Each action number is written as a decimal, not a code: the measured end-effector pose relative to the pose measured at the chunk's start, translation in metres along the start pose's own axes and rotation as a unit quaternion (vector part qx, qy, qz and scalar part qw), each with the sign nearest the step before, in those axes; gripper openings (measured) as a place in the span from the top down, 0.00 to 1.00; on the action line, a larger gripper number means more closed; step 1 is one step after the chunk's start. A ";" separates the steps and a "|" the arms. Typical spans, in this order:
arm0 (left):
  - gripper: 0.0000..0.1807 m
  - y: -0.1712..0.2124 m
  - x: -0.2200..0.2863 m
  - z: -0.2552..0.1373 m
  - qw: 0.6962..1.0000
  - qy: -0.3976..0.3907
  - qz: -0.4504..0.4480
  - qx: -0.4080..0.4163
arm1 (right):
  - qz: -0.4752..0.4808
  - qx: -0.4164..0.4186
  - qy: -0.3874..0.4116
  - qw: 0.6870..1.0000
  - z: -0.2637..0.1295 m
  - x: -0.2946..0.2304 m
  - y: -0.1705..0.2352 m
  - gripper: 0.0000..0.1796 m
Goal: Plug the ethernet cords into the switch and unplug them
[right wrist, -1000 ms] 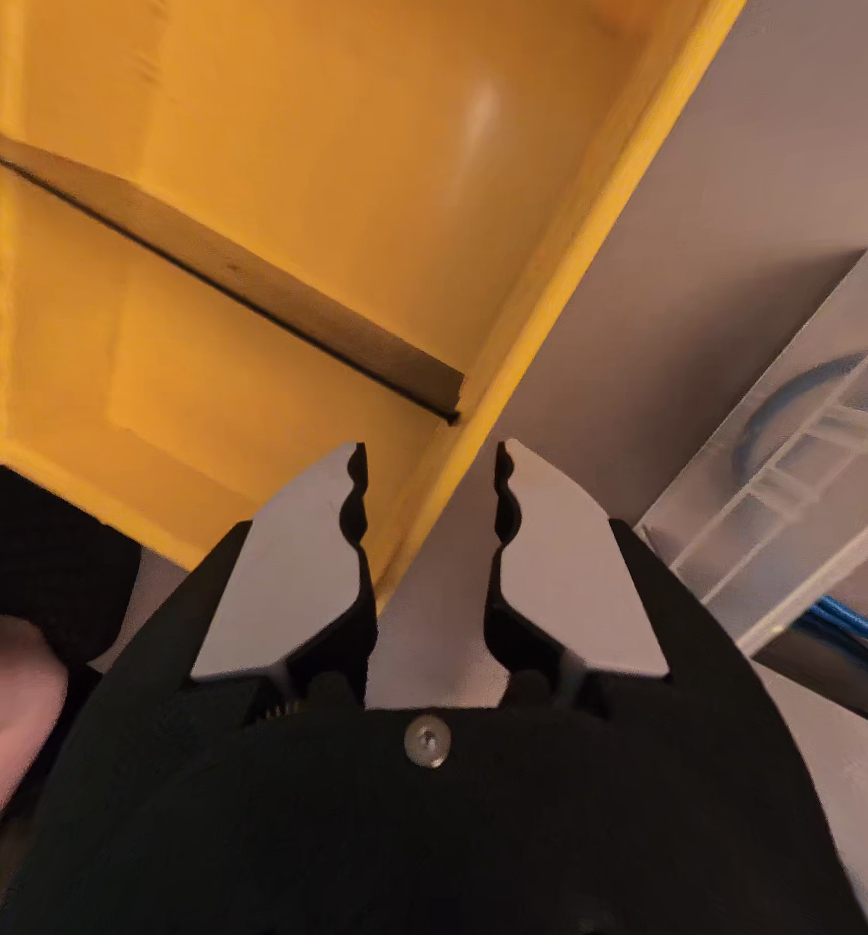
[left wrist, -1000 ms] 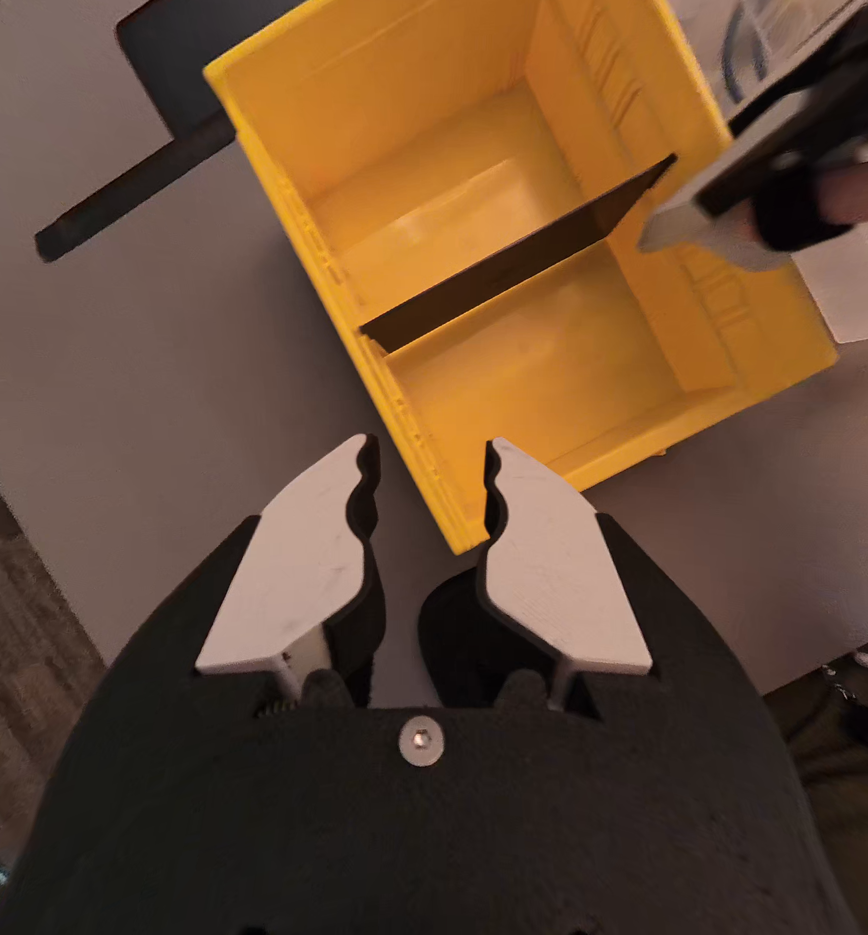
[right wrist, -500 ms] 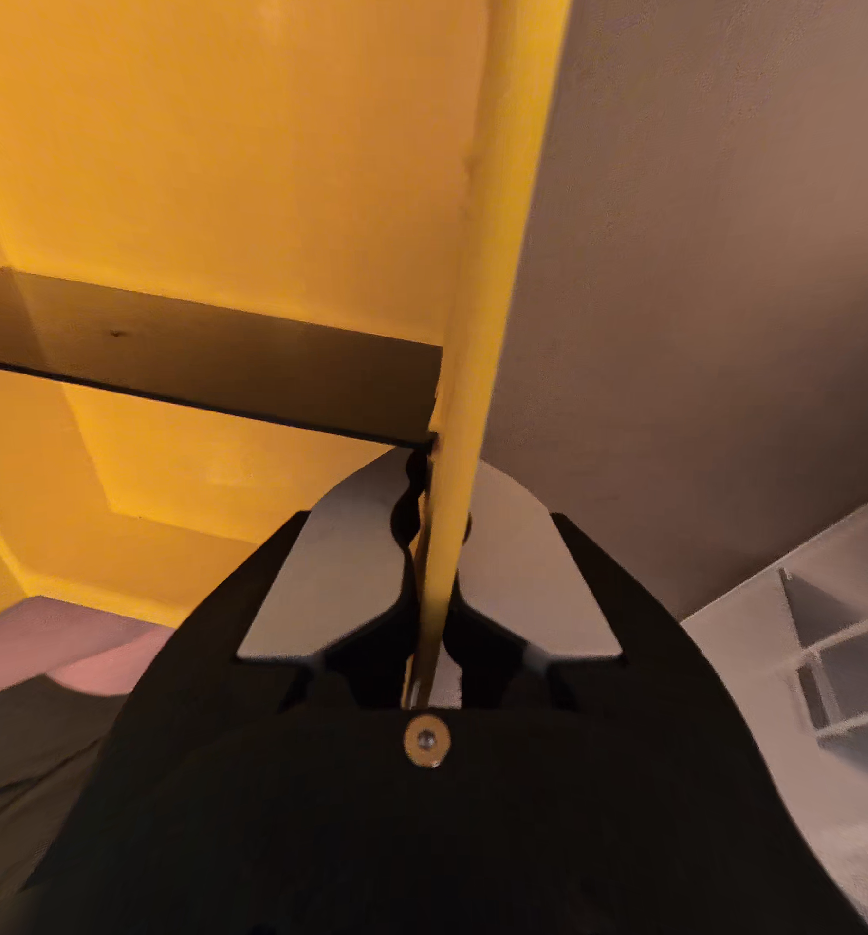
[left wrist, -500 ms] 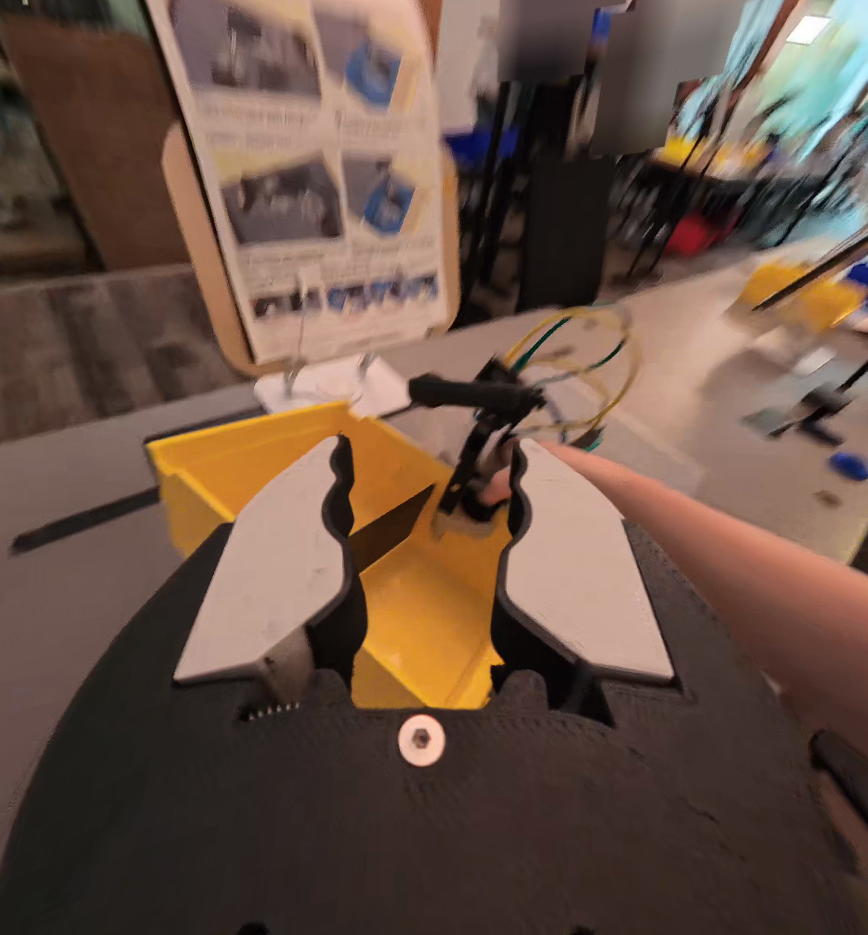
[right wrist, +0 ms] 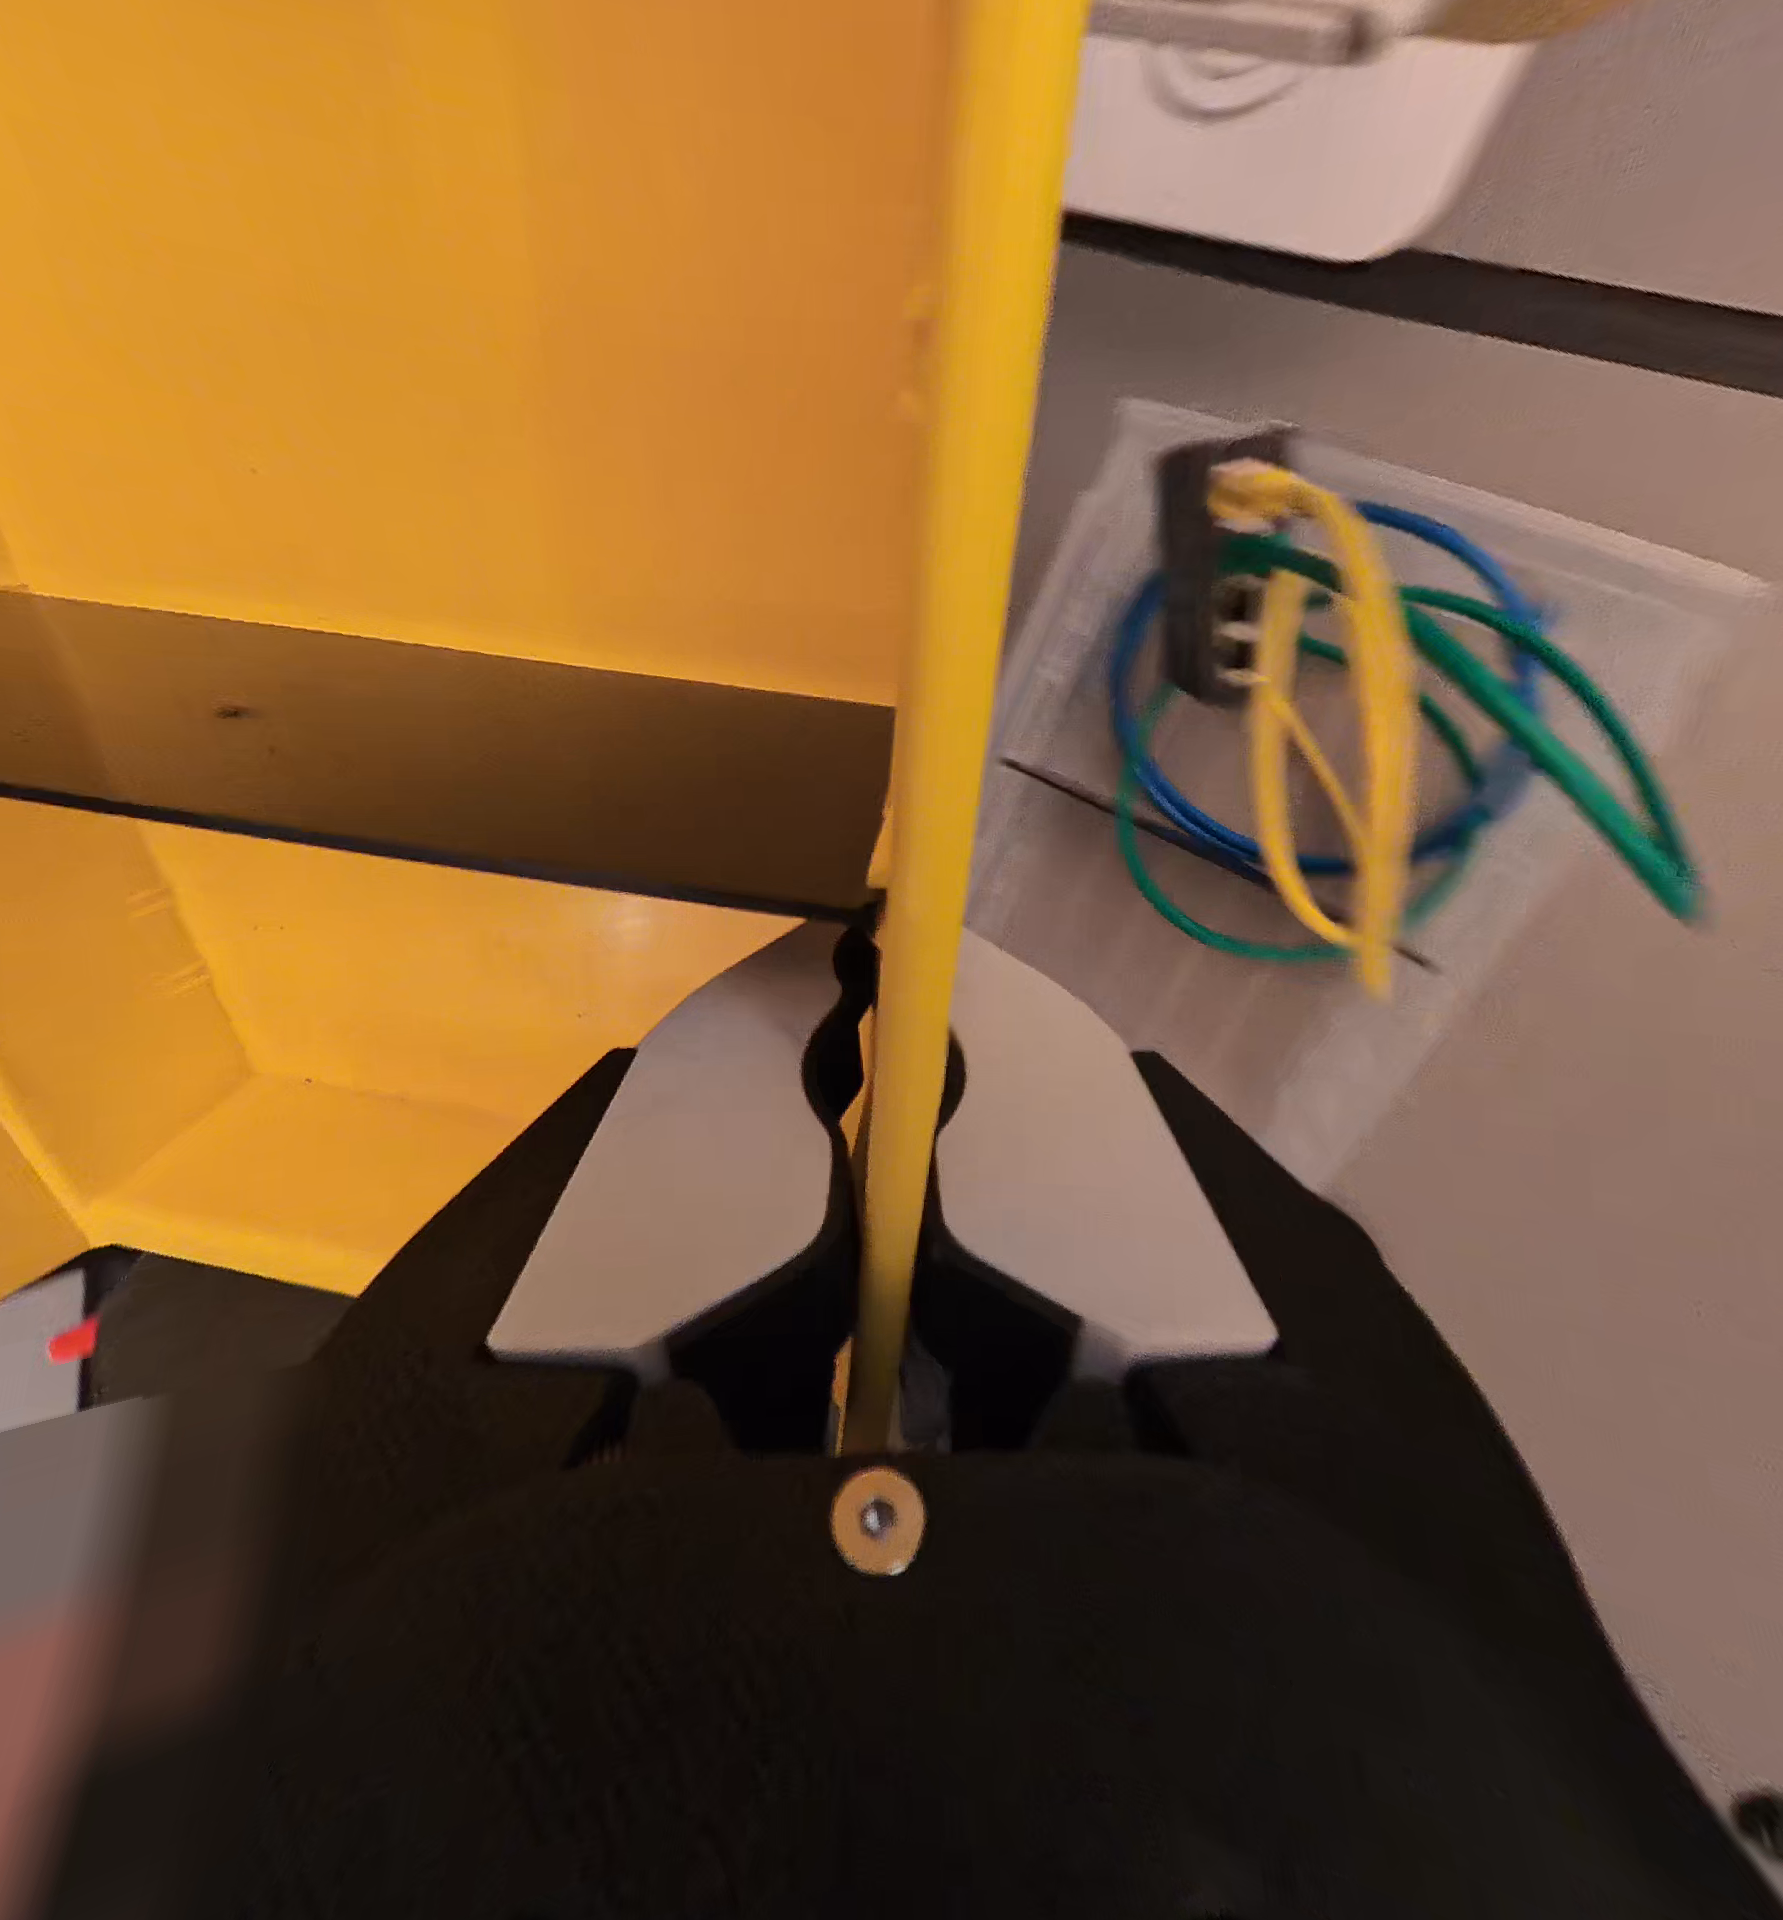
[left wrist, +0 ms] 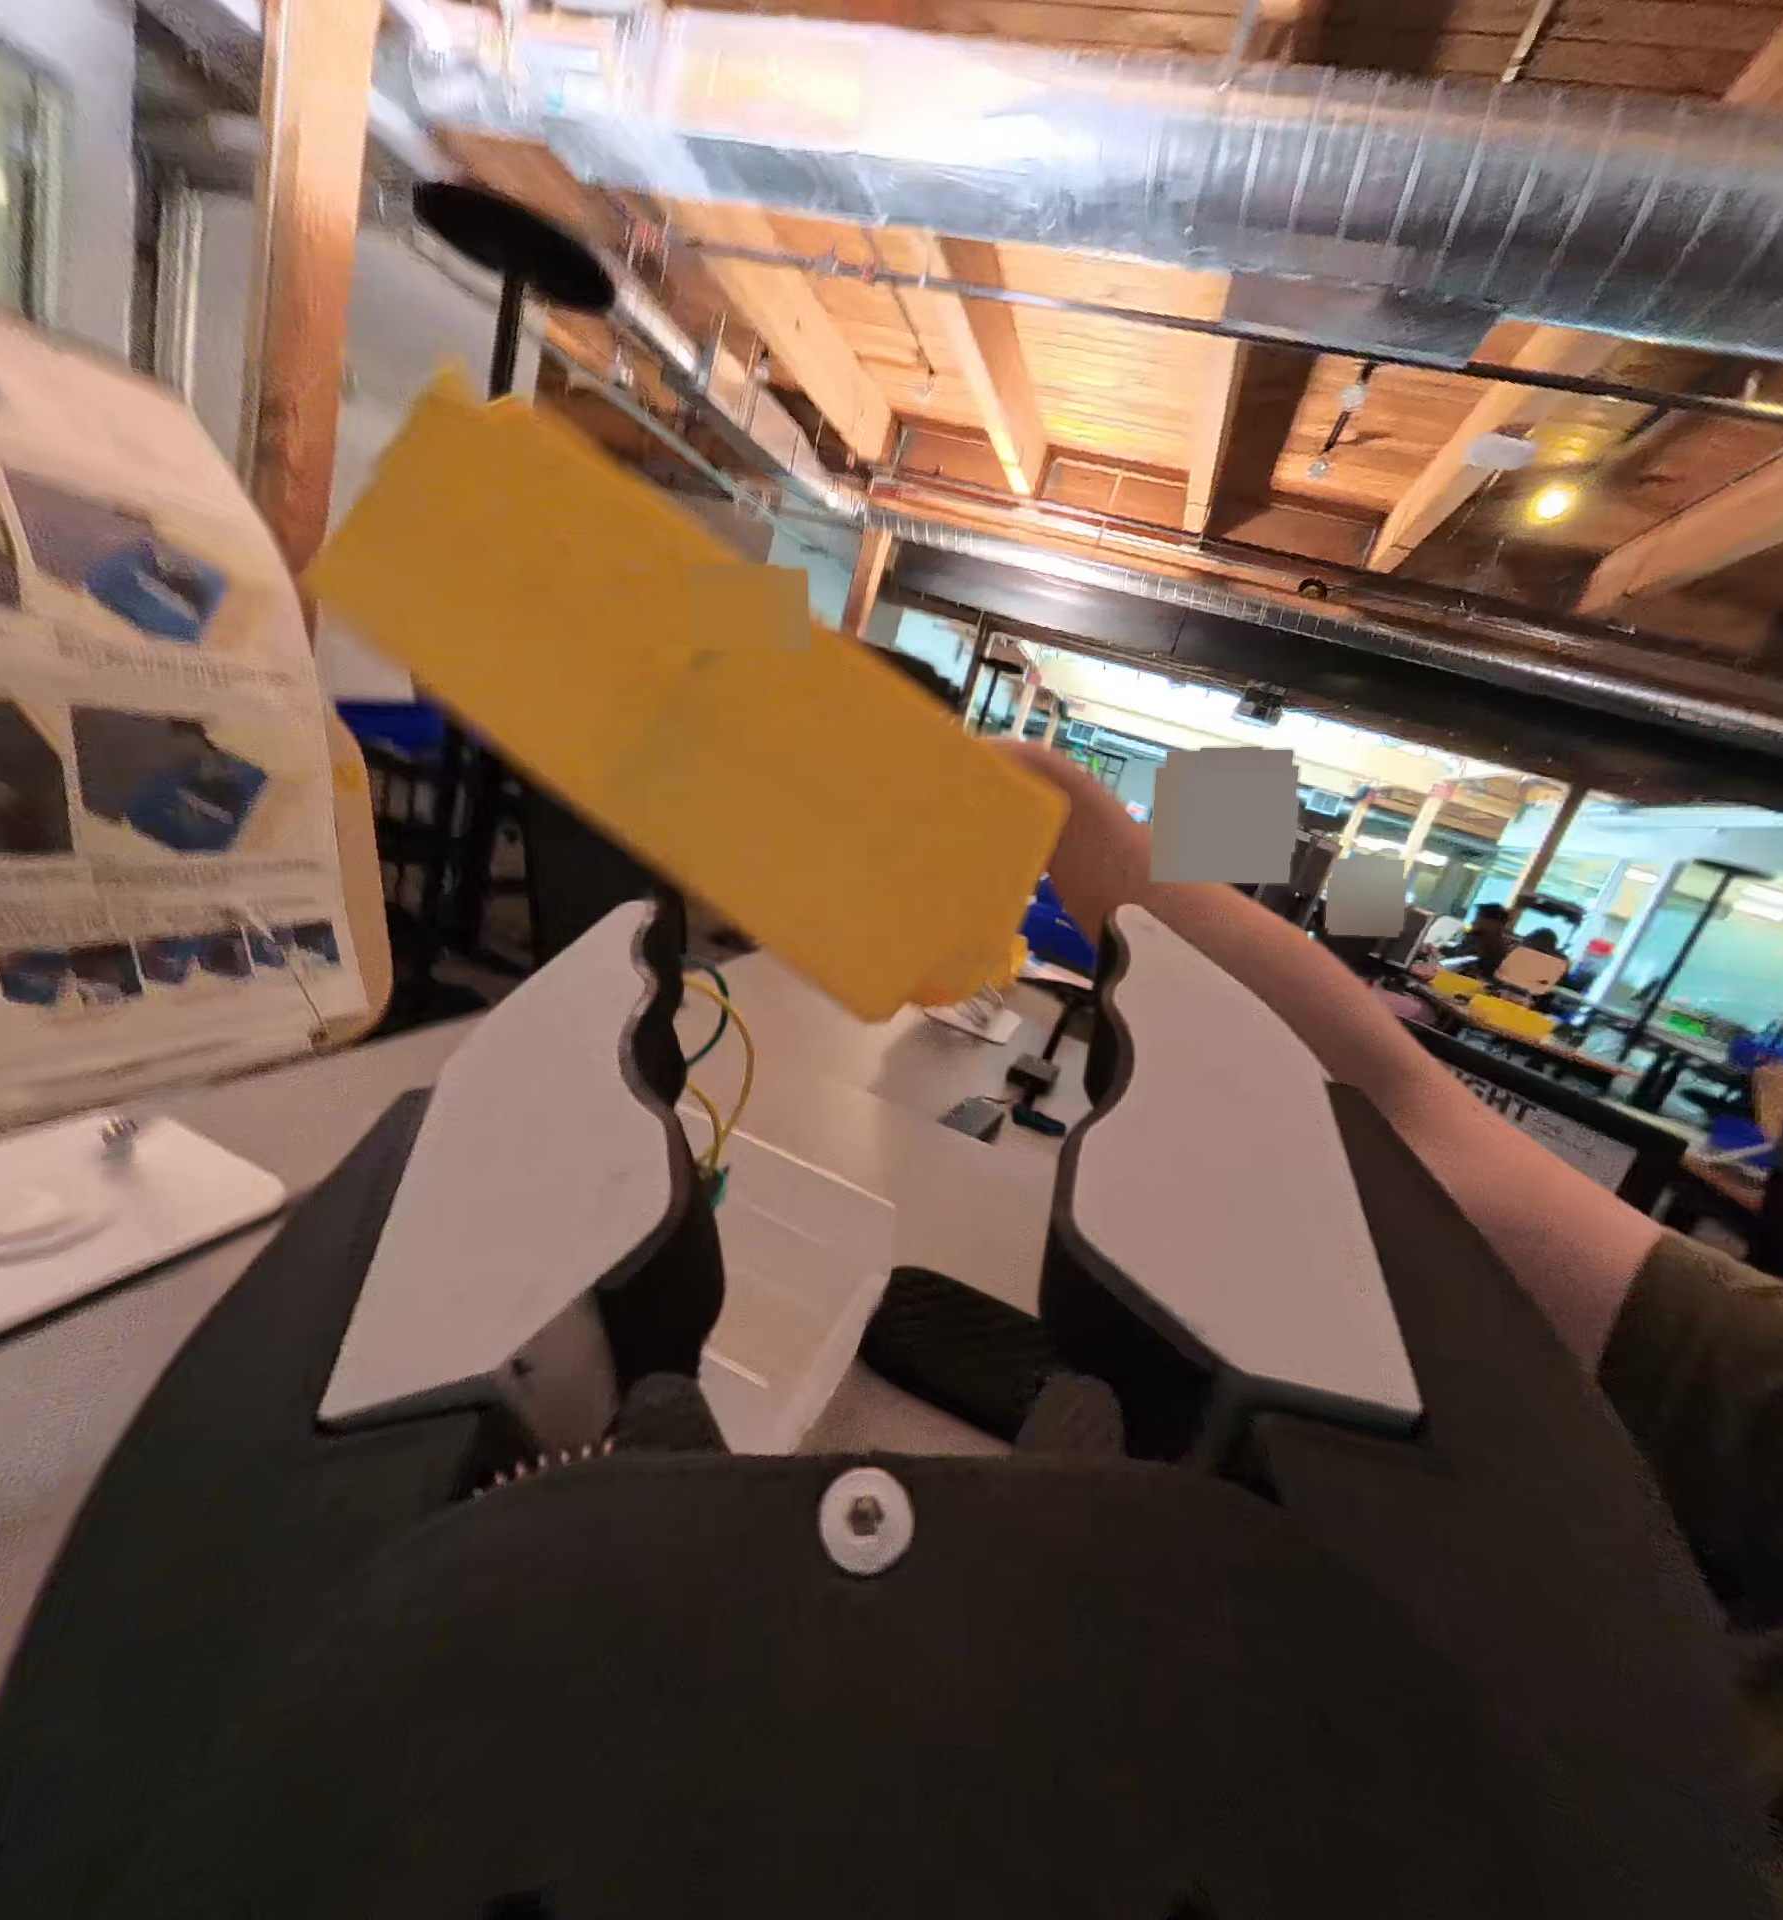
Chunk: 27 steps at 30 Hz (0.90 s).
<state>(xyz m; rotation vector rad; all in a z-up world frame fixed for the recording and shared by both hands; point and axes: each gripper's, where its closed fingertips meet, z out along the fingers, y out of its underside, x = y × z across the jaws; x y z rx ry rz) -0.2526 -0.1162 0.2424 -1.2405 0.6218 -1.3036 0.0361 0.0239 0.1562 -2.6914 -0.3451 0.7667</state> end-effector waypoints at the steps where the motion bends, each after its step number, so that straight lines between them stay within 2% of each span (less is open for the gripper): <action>1: 0.56 0.011 -0.016 0.013 1.000 -0.011 -0.021 -0.019 | 0.020 0.014 0.009 1.000 -0.021 0.020 0.009 0.98; 3: 0.53 0.045 -0.050 0.043 0.995 -0.044 -0.050 -0.069 | 0.062 0.040 0.028 0.997 -0.056 0.064 0.032 0.98; 6: 0.52 0.117 -0.087 0.096 0.984 -0.071 -0.089 -0.136 | 0.123 0.073 0.064 0.988 -0.091 0.132 0.075 0.98; 9: 0.52 0.205 -0.115 0.134 0.967 -0.109 -0.071 -0.220 | 0.180 0.096 0.110 0.973 -0.111 0.196 0.123 0.98; 13: 0.49 0.282 -0.137 0.151 0.941 -0.146 -0.050 -0.300 | 0.241 0.098 0.183 0.948 -0.116 0.271 0.186 0.98; 19: 0.43 0.345 -0.142 0.147 0.892 -0.146 -0.042 -0.426 | 0.297 0.065 0.229 0.925 -0.082 0.343 0.258 0.98; 21: 0.51 0.348 -0.139 0.144 0.878 -0.133 -0.044 -0.458 | 0.308 0.048 0.228 0.922 -0.064 0.355 0.273 0.98; 23: 0.56 0.346 -0.156 0.131 0.851 -0.175 0.014 -0.495 | 0.314 0.032 0.222 0.922 -0.046 0.362 0.281 0.98; 24: 0.58 0.345 -0.159 0.130 0.850 -0.175 0.027 -0.496 | 0.314 0.026 0.220 0.923 -0.038 0.363 0.282 0.98; 25: 0.66 0.347 -0.153 0.131 0.856 -0.154 0.008 -0.494 | 0.313 0.021 0.218 0.924 -0.031 0.365 0.281 0.97; 27: 0.73 0.351 -0.139 0.135 0.865 -0.119 -0.050 -0.485 | 0.306 0.013 0.216 0.927 -0.019 0.365 0.275 0.97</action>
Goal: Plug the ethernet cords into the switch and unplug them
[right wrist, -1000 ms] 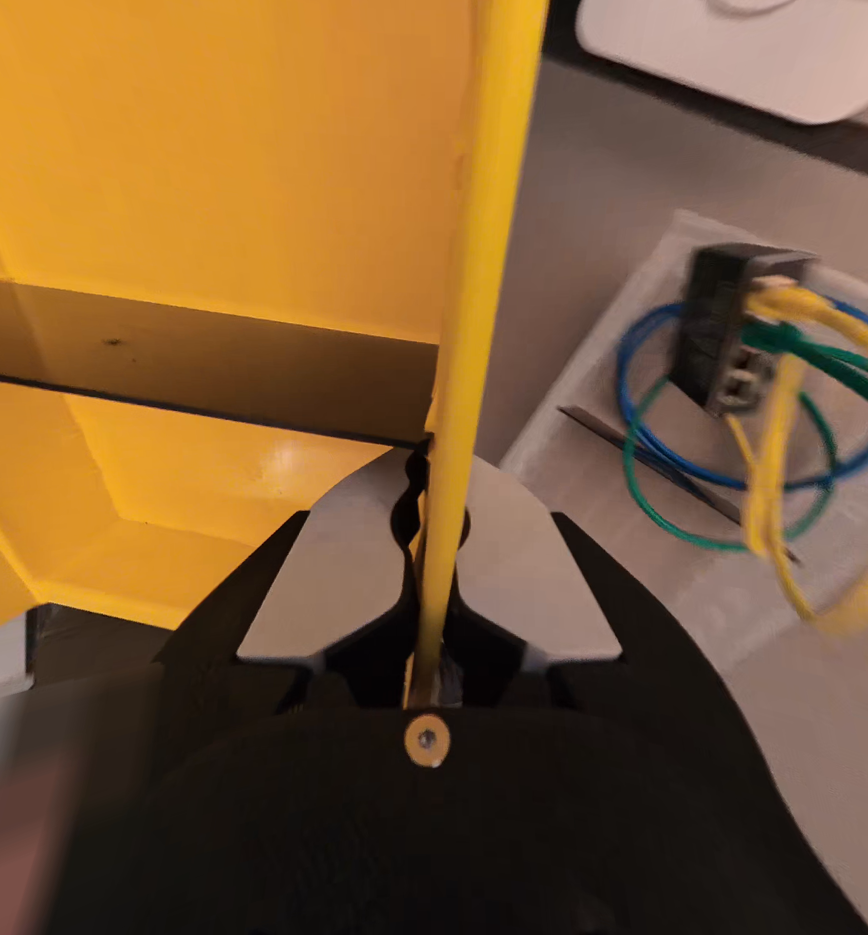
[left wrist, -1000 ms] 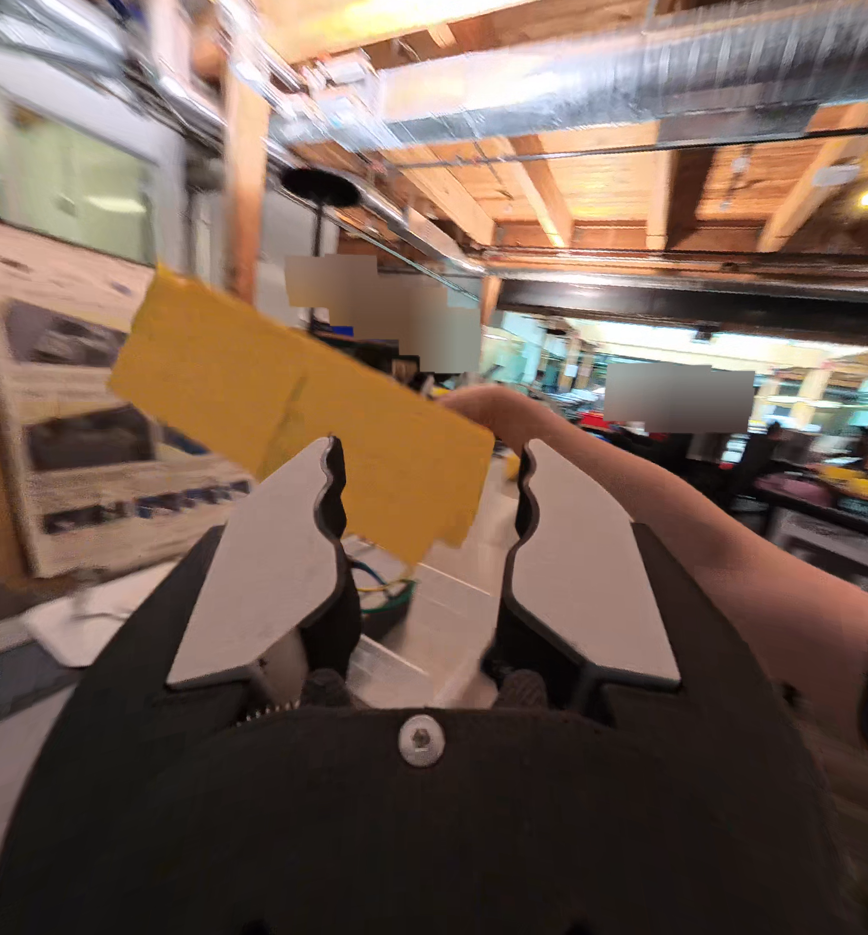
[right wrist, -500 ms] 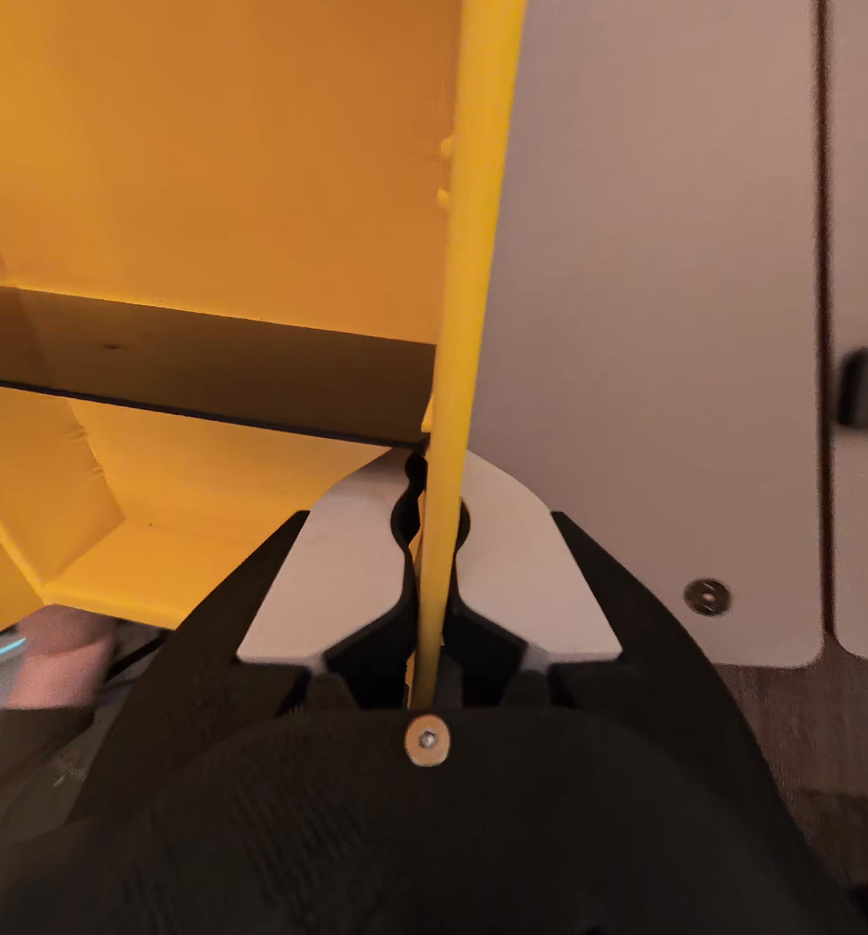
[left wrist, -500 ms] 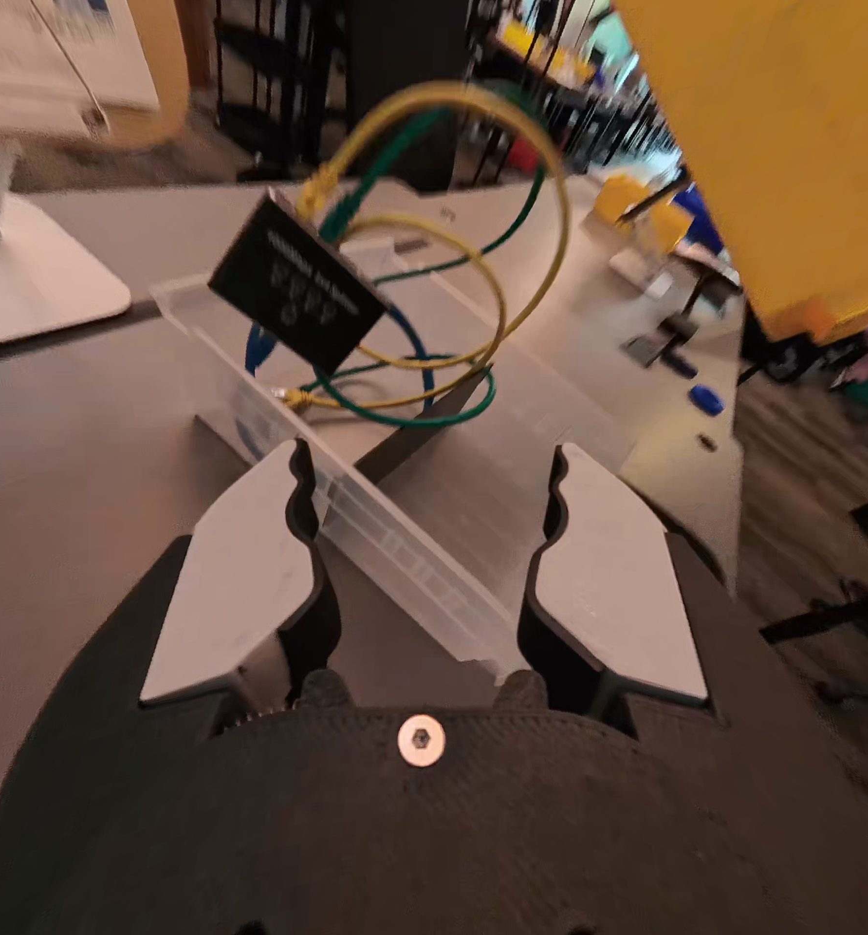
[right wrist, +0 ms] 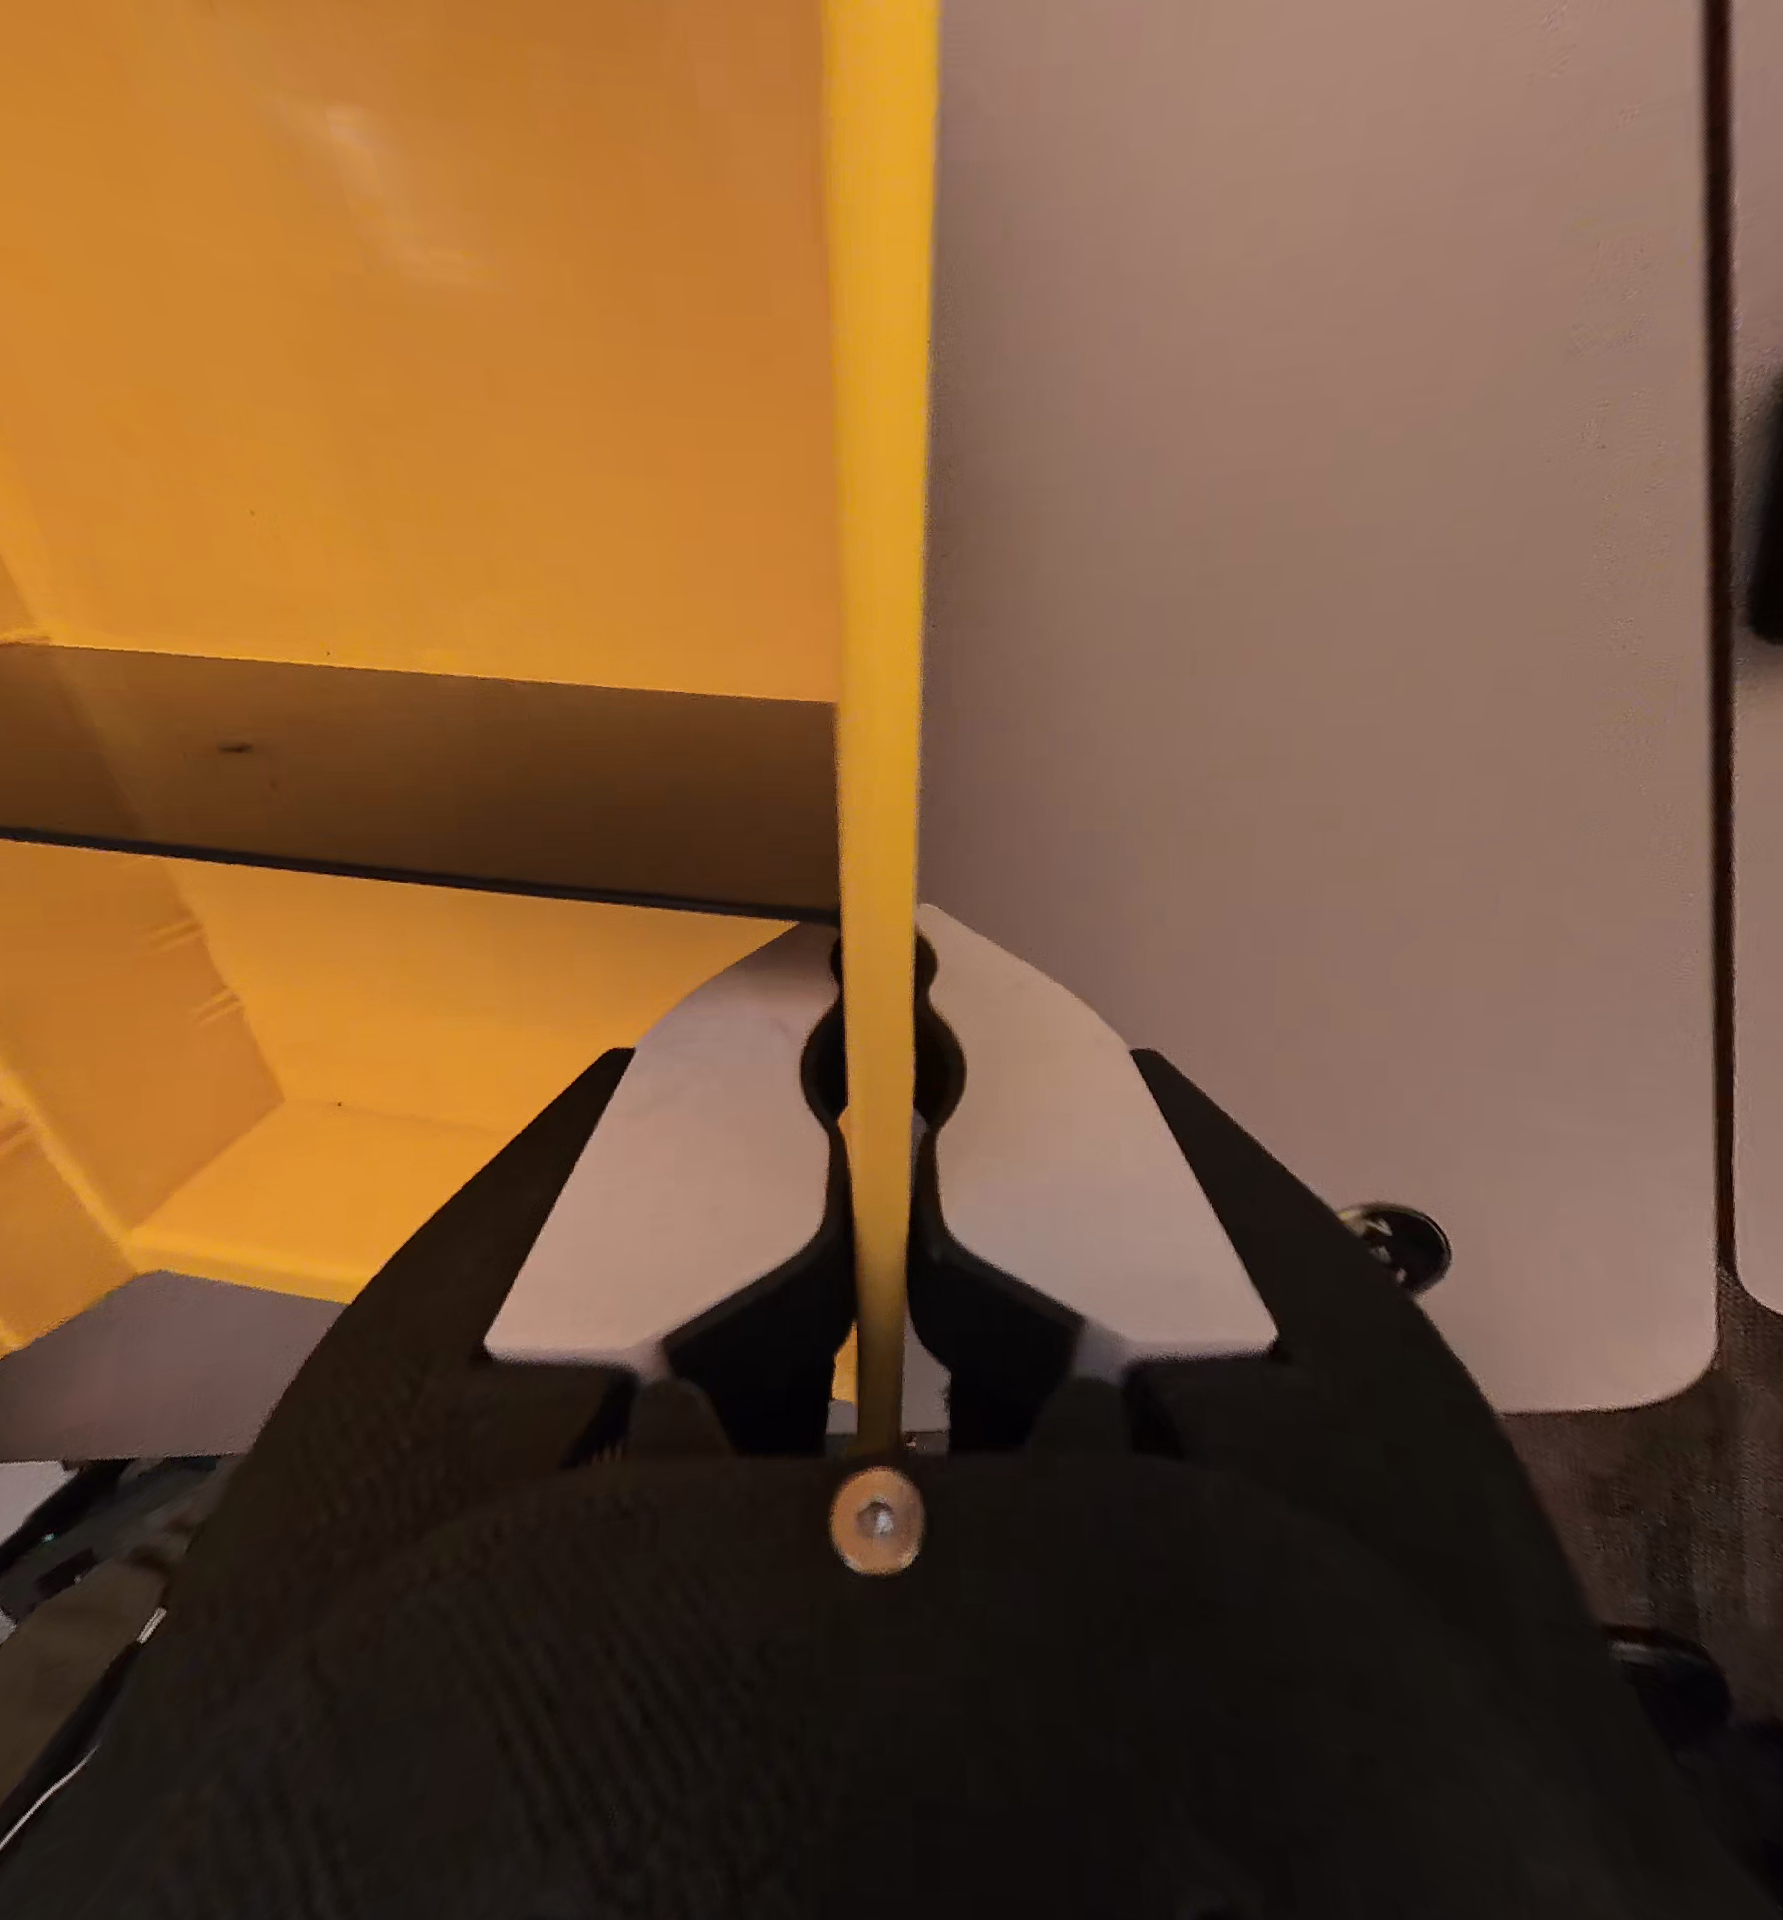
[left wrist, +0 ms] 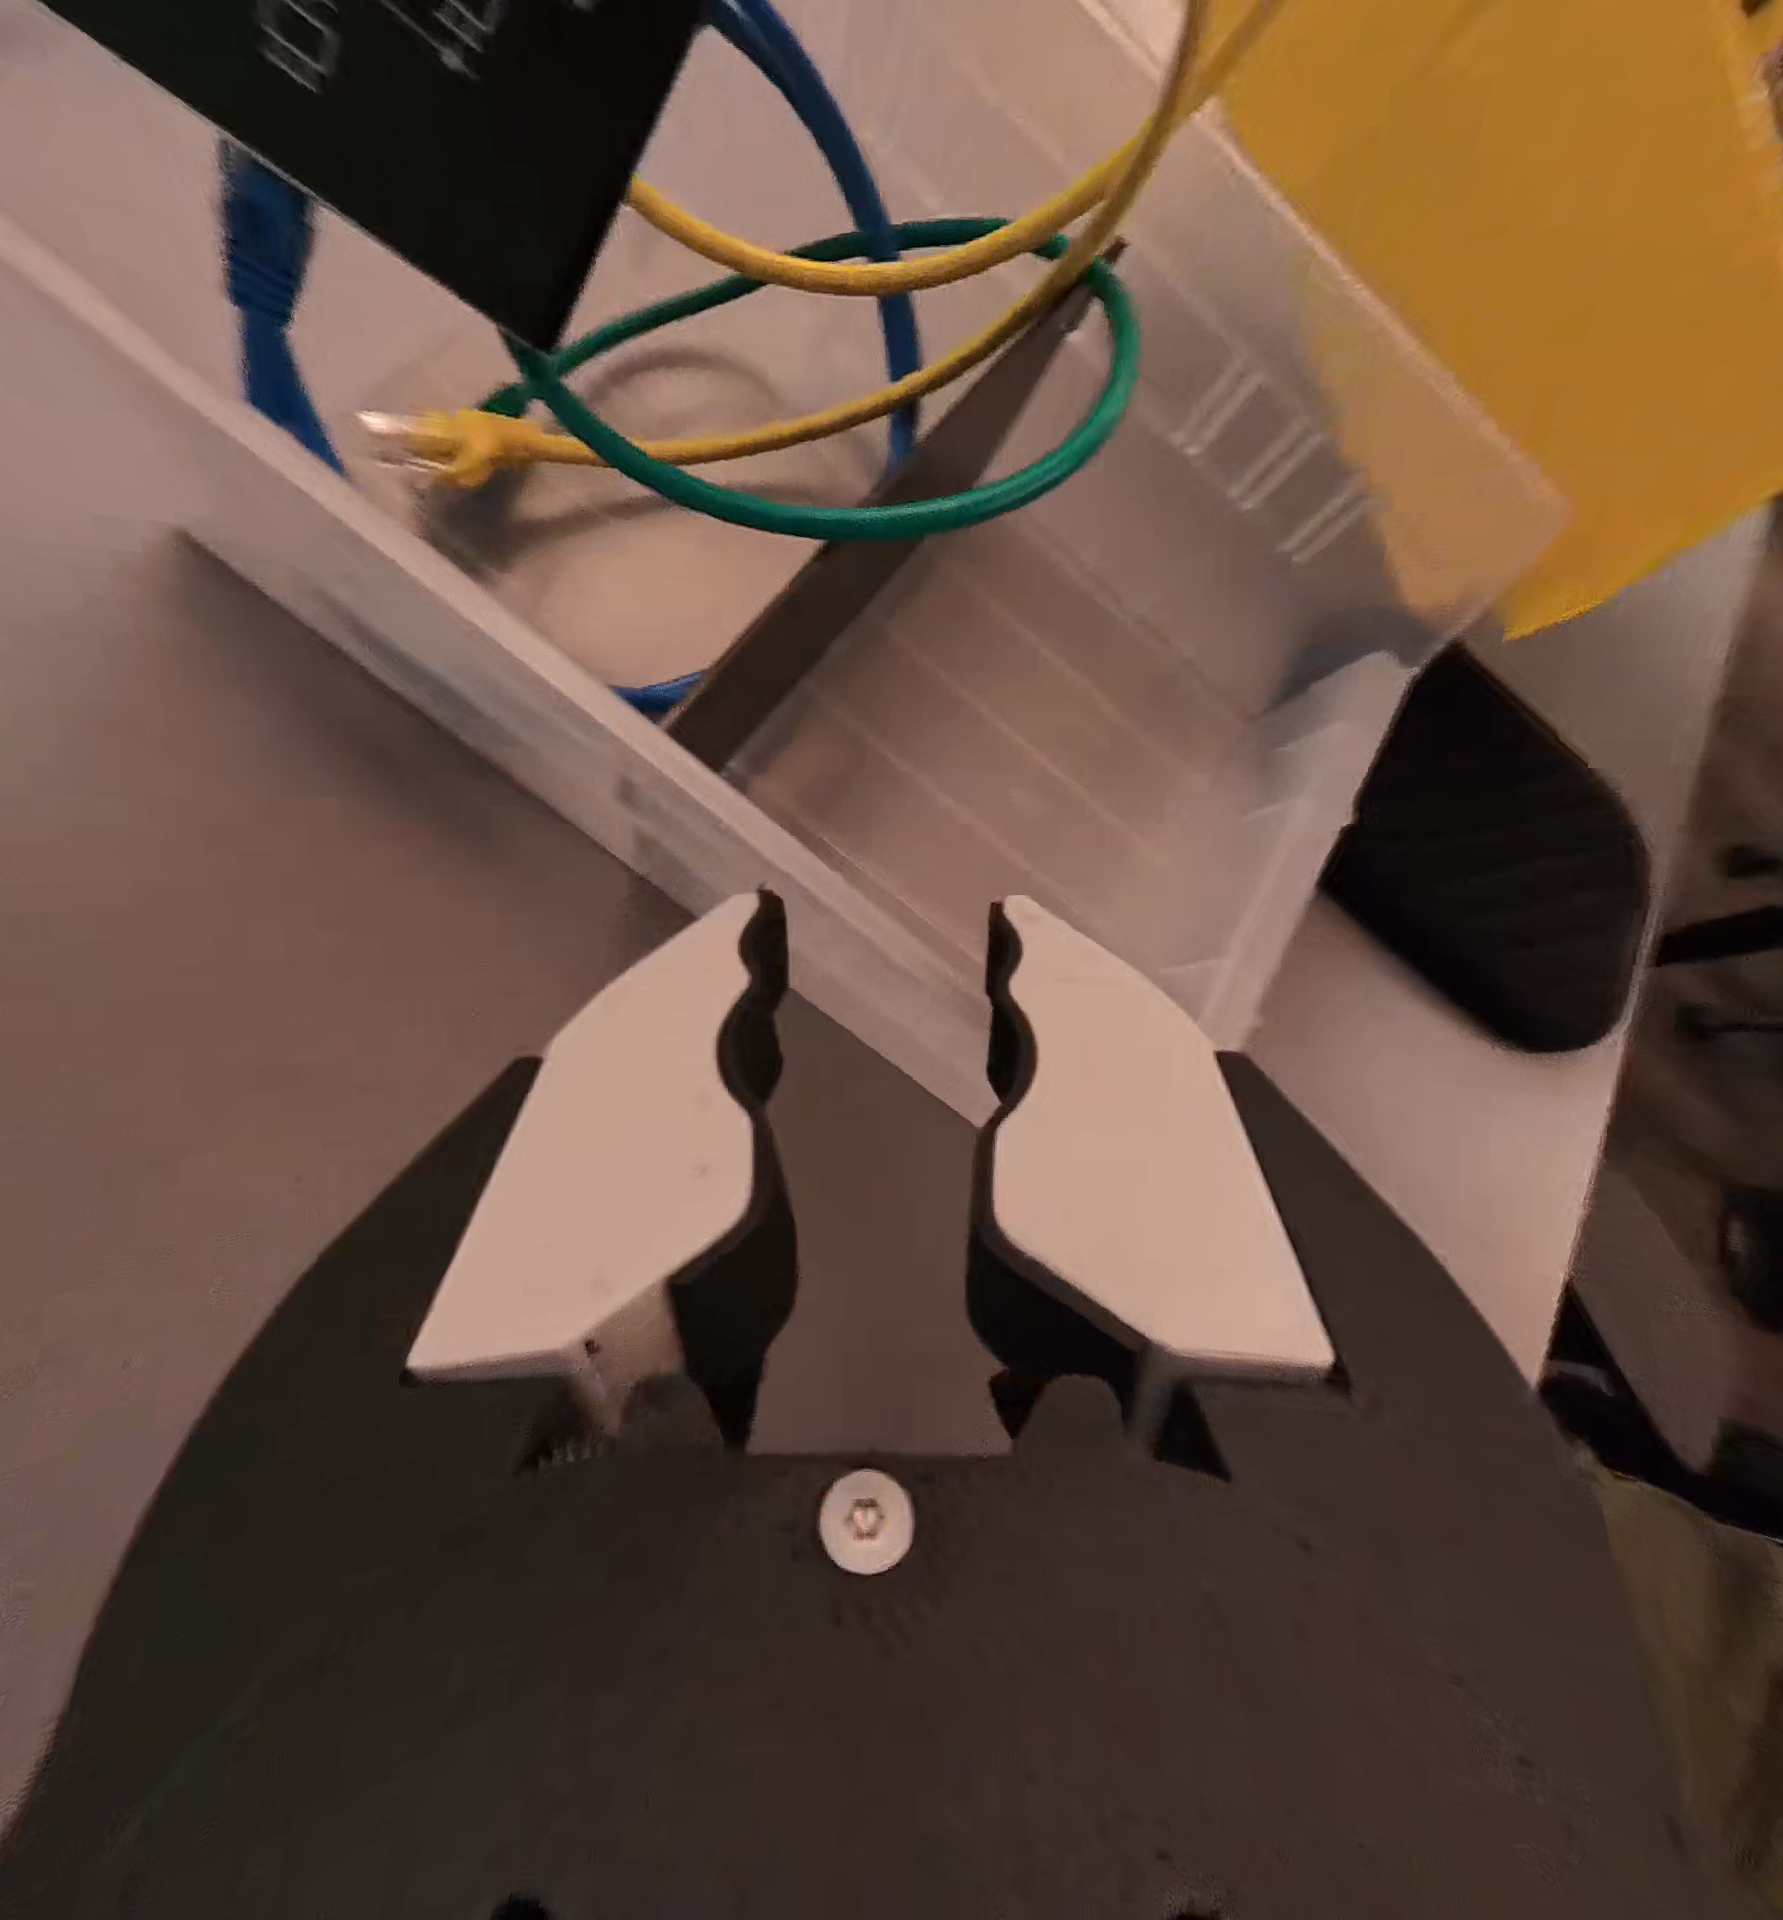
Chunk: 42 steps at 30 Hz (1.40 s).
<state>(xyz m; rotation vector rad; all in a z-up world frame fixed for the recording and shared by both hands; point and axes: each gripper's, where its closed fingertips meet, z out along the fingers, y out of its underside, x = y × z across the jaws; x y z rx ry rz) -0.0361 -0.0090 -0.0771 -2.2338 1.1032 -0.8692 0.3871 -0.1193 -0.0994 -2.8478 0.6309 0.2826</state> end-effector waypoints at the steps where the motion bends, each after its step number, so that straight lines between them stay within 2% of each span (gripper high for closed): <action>1: 0.76 0.001 0.000 0.000 1.000 0.004 0.002 -0.006 | -0.006 -0.001 0.001 1.000 0.003 -0.005 -0.002 0.97; 2: 0.80 0.001 0.000 0.000 1.000 0.006 0.015 -0.014 | -0.012 -0.001 0.003 1.000 0.005 -0.010 -0.005 0.97; 7: 0.85 0.012 -0.019 -0.020 0.997 0.021 0.031 -0.064 | -0.042 0.004 0.015 0.999 0.011 -0.031 -0.016 0.97; 13: 0.92 0.038 -0.074 -0.076 0.991 0.034 -0.044 -0.121 | -0.070 -0.016 0.025 0.997 0.023 -0.051 -0.016 0.97; 18: 0.97 0.046 -0.147 -0.121 0.987 -0.108 -0.074 -0.089 | -0.079 -0.029 0.010 0.996 0.036 -0.075 -0.017 0.97; 22: 0.97 0.065 -0.169 -0.151 0.984 -0.095 -0.125 -0.087 | -0.092 -0.047 0.004 0.995 0.047 -0.098 -0.019 0.97; 25: 0.97 0.082 -0.195 -0.181 0.976 -0.134 -0.151 -0.080 | -0.097 -0.061 0.009 0.993 0.055 -0.113 -0.022 0.97; 32: 0.97 0.138 -0.260 -0.272 0.928 -0.240 -0.286 0.001 | -0.097 -0.055 0.037 0.993 0.072 -0.132 -0.041 0.98; 34: 0.97 0.153 -0.269 -0.291 0.917 -0.257 -0.305 0.017 | -0.093 -0.058 0.021 0.994 0.080 -0.136 -0.045 0.97; 39: 0.96 0.172 -0.288 -0.321 0.886 -0.285 -0.357 0.077 | -0.076 -0.056 0.021 0.995 0.080 -0.128 -0.055 0.97; 42: 0.96 0.174 -0.291 -0.325 0.882 -0.277 -0.369 0.097 | -0.068 -0.055 0.023 0.996 0.079 -0.120 -0.059 0.97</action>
